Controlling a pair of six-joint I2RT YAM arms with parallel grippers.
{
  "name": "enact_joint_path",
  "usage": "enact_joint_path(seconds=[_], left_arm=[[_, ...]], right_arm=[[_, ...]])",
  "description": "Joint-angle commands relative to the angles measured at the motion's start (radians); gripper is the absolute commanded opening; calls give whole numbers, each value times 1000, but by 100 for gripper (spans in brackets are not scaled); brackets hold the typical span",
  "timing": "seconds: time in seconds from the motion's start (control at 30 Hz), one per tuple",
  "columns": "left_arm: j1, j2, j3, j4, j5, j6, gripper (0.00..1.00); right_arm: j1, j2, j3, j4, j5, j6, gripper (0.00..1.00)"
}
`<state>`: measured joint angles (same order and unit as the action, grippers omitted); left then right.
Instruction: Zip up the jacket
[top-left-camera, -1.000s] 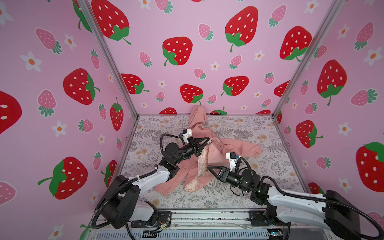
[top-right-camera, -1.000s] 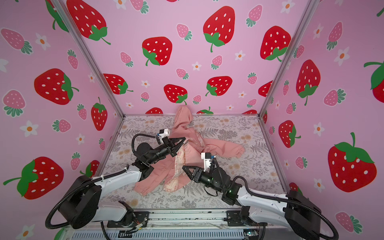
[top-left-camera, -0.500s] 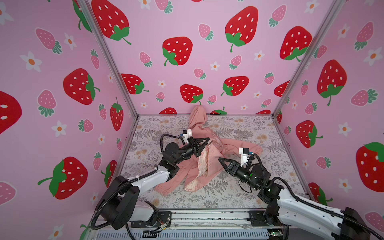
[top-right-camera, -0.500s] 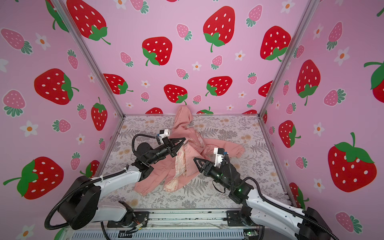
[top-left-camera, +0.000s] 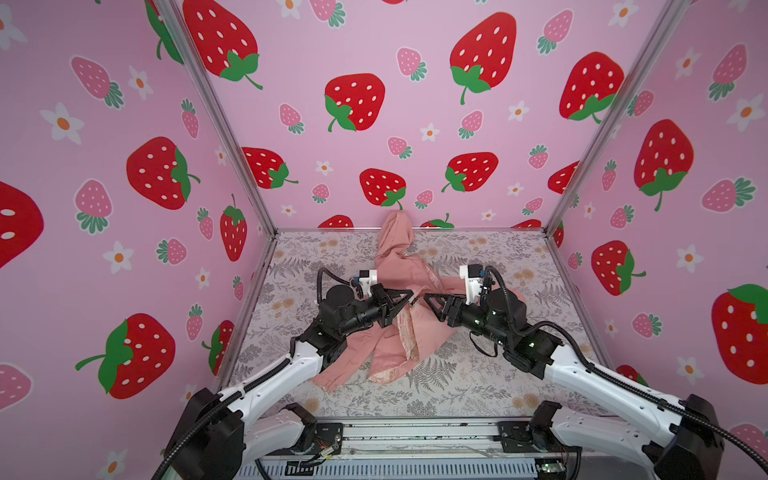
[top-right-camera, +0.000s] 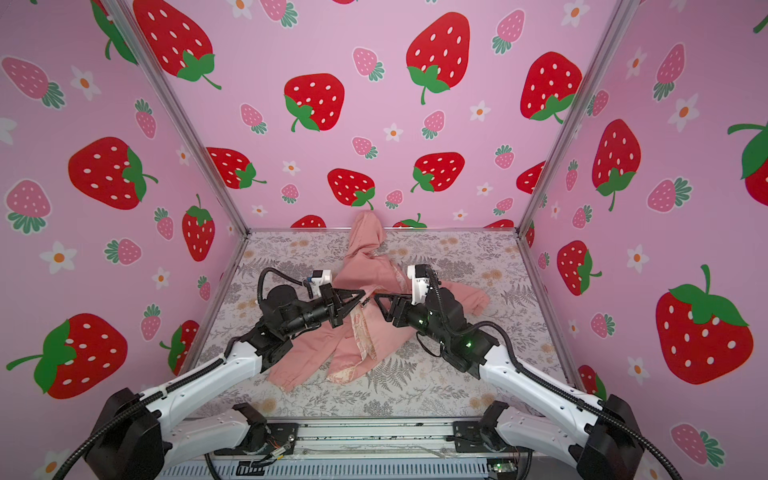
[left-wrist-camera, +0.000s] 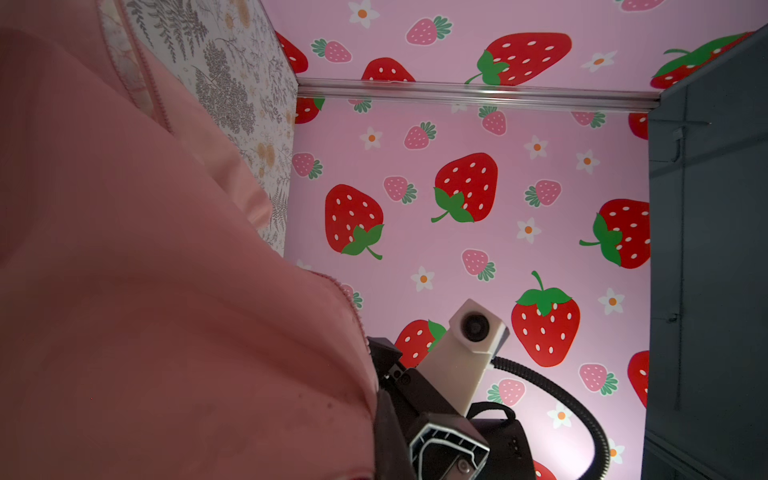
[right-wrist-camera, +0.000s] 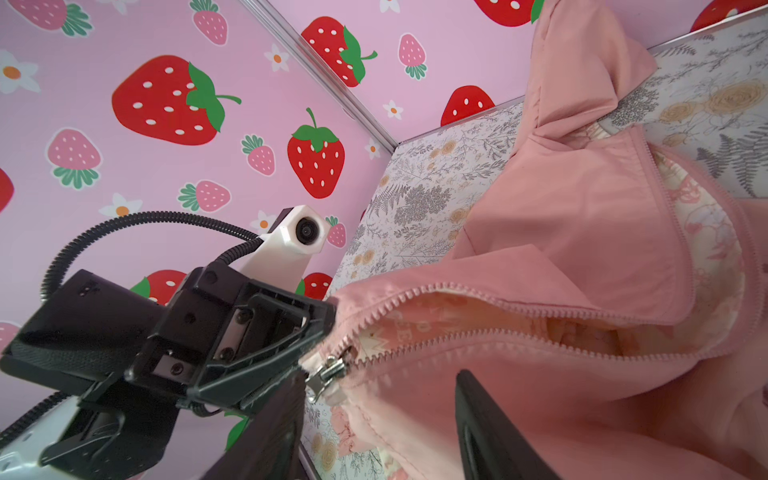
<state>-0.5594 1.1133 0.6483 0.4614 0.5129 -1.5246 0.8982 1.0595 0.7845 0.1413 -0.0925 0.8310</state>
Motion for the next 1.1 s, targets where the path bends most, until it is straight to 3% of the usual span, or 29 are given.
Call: enact_joint_path(seconds=[0.0,0.13,0.43,0.87,1.07], left_arm=[[13,-29,76,-228,45,66,0],[19,-2,135,-383,97,94,0],[22,18,186,-498,103,113,0],[24,29,193,-485,113,108,0],[24,34,196,-477,118,106,0]], right_arm=[[-5,29,63,-141,-30,-143,59],[-5,75,125,-199,-67,-212,58],[1,119,204,-313,-78,-291,54],[84,178,274,-395,-20,-325,62],[151,220,325,-458,71,-348,68]])
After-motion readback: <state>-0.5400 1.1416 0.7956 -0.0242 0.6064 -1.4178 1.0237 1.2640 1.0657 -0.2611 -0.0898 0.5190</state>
